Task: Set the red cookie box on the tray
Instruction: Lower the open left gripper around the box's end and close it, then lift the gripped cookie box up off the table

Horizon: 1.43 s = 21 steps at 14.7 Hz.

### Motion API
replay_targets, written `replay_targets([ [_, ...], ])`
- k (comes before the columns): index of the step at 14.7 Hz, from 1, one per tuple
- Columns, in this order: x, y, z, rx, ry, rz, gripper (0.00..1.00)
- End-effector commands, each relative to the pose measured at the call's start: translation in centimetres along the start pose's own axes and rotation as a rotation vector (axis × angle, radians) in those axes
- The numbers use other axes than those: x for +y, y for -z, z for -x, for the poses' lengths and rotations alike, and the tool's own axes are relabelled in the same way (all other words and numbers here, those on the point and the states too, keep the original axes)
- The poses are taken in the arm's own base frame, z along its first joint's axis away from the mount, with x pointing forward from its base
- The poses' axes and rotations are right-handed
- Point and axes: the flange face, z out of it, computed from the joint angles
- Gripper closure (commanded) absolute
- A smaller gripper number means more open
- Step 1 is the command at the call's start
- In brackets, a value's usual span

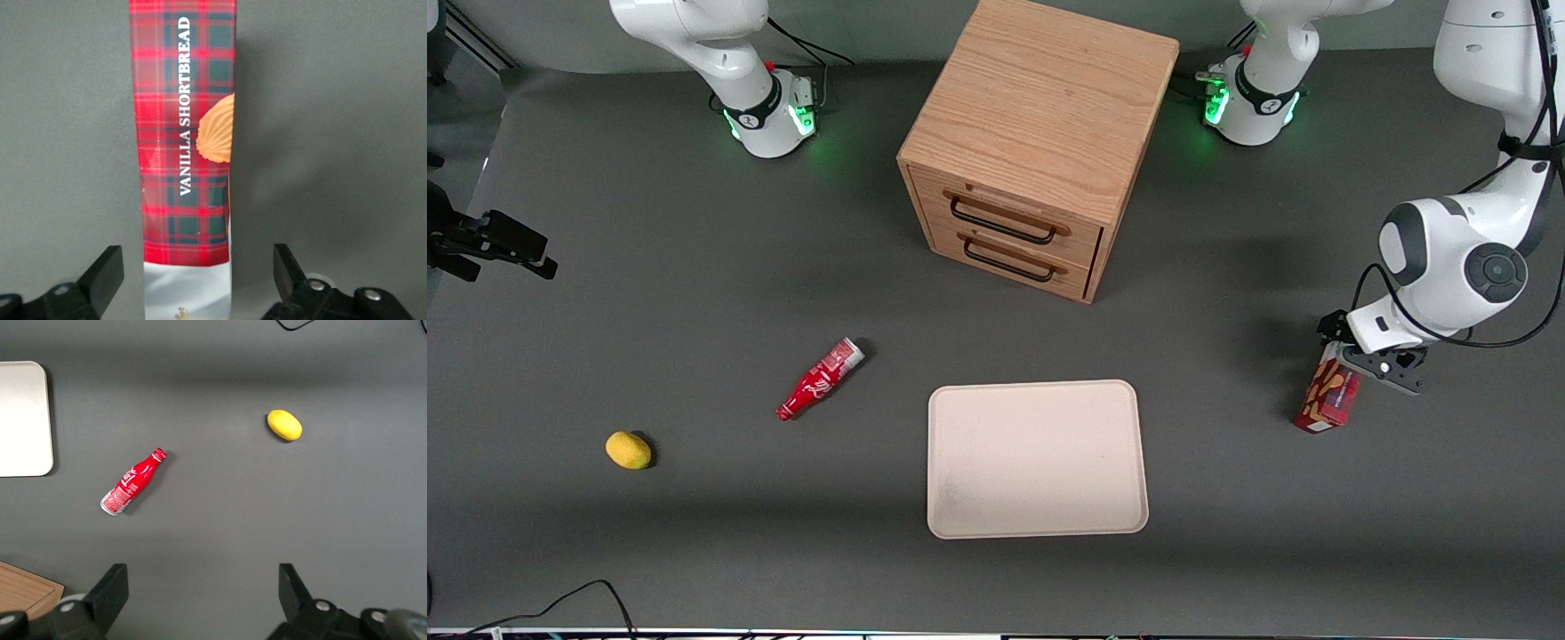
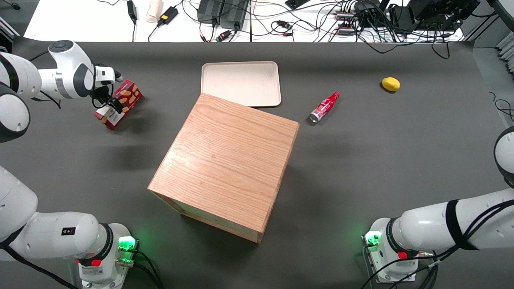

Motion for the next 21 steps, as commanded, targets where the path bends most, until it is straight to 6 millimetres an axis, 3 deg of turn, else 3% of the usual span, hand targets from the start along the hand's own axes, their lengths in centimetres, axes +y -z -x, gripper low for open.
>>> replay_targets([
  [1, -0.2, -0.3, -0.7, 0.014, -0.007, 0.003, 0.00],
  [7, -0.1, -0.5, -0.7, 0.011, -0.009, 0.006, 0.00],
  [8, -0.1, -0.5, -0.7, 0.011, -0.007, 0.007, 0.10],
  [9, -0.1, -0.5, -0.7, 0.013, -0.004, 0.010, 0.60],
  [10, -0.1, -0.5, -0.7, 0.013, -0.005, 0.009, 0.97],
  [17, -0.2, -0.4, -0.8, 0.014, -0.005, 0.009, 1.00],
  [19, -0.7, 0.7, -1.6, 0.020, -0.009, 0.006, 1.00],
  [21, -1.3, 3.1, -2.5, -0.003, 0.002, 0.043, 1.00],
])
